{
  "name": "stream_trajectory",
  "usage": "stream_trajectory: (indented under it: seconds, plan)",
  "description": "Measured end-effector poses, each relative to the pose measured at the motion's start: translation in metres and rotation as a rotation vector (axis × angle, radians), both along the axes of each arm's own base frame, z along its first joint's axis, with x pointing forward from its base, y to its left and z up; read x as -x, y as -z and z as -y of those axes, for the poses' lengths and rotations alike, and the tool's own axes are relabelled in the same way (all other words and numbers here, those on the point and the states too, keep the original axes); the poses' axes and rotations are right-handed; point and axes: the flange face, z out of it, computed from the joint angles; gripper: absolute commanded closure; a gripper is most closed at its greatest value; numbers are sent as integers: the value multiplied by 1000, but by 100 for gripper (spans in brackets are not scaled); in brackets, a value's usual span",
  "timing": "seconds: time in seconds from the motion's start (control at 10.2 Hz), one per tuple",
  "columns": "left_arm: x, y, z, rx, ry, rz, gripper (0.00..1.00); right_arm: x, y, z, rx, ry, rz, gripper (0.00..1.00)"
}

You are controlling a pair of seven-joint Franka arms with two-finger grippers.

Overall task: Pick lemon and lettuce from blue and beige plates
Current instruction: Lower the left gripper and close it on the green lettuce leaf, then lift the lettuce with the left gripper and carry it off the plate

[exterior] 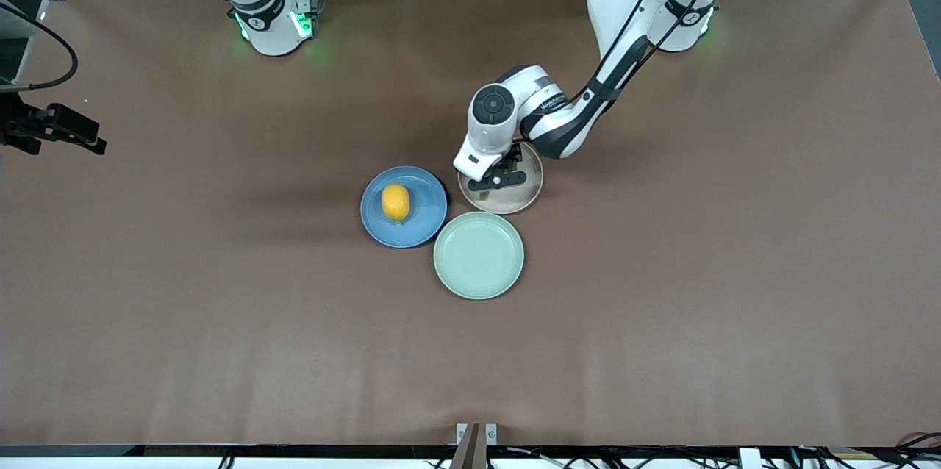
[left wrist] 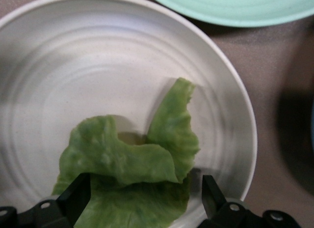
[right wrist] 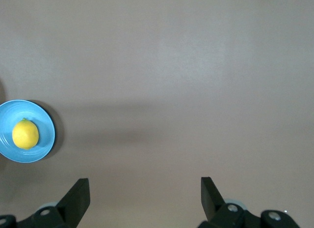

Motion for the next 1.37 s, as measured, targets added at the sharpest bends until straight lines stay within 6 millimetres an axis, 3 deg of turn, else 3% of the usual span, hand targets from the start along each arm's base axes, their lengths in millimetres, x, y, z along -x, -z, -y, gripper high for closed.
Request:
stream_trajectory:
  seconds: [0.1, 0.2, 0.78, 0.98, 1.37]
  plan:
    - [1, 1, 0, -1, 2, -2, 87, 0, 0, 0, 0, 0, 0, 0]
    - [2, 1, 0, -2, 2, -3, 100, 0, 0, 0, 0, 0, 0, 0]
    - [-4, -17, -2, -1, -4, 13, 100, 0, 0, 0, 0, 0, 0, 0]
    - [-10, -44, -4, -12, -6, 30, 100, 0, 0, 1, 0, 2, 0, 0]
    - [-25, -121, -13, 2, -24, 107, 100, 0, 0, 4, 0, 7, -1, 0]
